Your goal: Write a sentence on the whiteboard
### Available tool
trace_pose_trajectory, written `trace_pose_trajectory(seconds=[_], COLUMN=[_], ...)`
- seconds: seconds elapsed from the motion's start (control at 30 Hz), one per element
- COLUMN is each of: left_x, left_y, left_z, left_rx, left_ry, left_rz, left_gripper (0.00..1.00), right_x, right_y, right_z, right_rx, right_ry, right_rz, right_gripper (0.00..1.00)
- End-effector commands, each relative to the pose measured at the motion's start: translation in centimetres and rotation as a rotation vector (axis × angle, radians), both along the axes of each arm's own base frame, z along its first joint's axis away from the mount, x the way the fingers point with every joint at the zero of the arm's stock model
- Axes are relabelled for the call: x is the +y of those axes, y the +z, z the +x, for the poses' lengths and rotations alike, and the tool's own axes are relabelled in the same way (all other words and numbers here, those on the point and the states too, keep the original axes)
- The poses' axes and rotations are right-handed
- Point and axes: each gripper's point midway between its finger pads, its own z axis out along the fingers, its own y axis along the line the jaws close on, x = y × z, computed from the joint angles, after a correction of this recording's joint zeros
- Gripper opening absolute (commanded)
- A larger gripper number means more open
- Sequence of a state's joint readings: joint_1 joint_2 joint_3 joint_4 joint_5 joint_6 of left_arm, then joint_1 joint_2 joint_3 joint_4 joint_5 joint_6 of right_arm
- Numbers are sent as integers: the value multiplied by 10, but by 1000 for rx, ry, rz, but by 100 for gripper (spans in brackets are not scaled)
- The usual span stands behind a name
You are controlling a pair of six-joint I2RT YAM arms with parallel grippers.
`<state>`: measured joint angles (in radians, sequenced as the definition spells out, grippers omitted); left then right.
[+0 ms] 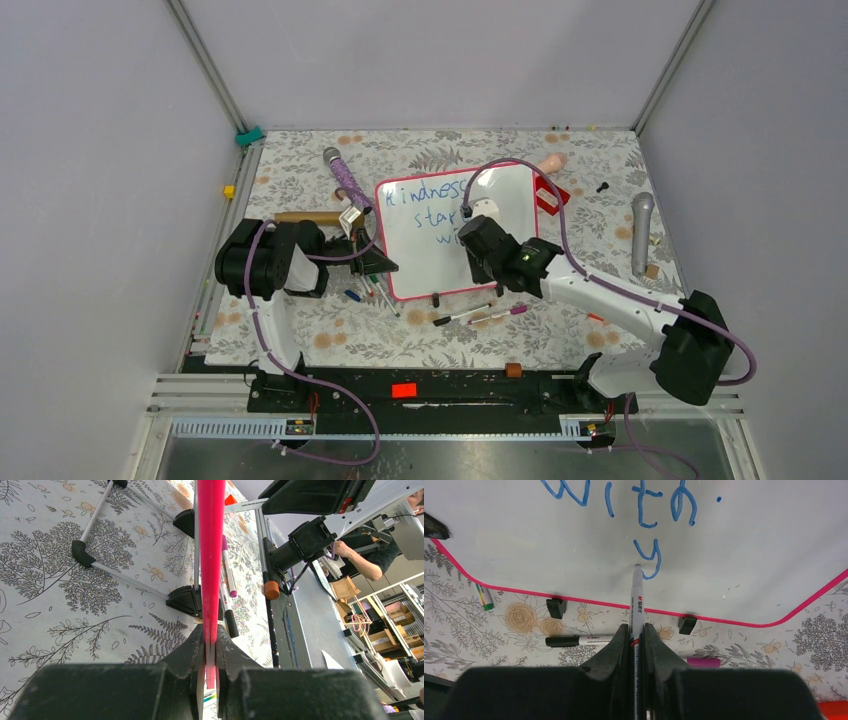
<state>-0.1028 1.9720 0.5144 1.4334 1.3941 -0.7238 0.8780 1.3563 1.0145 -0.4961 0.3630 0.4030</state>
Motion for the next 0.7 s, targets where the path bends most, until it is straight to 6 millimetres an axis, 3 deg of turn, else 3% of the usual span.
trace_pose_trajectory(seconds=[0.0,0.17,0.3,0.67], left_x=[0,0,0,0], left_y=[0,0,0,-1], left_z=[-3,-4,-3,-3], left_rx=[-65,-65,-63,-63], left_ry=[-26,-27,-27,-28], left_rz=[-1,-1,-1,-2], left_gripper=[0,0,0,0], right_x=[6,-11,-22,-24], right_y=[32,43,39,36], right_z=[7,4,8,24], right_rx=[-75,-128,-129,-121], right_ry=[-1,-31,-65,-104], right_rz=[97,98,45,-1], right_gripper=[0,0,0,0])
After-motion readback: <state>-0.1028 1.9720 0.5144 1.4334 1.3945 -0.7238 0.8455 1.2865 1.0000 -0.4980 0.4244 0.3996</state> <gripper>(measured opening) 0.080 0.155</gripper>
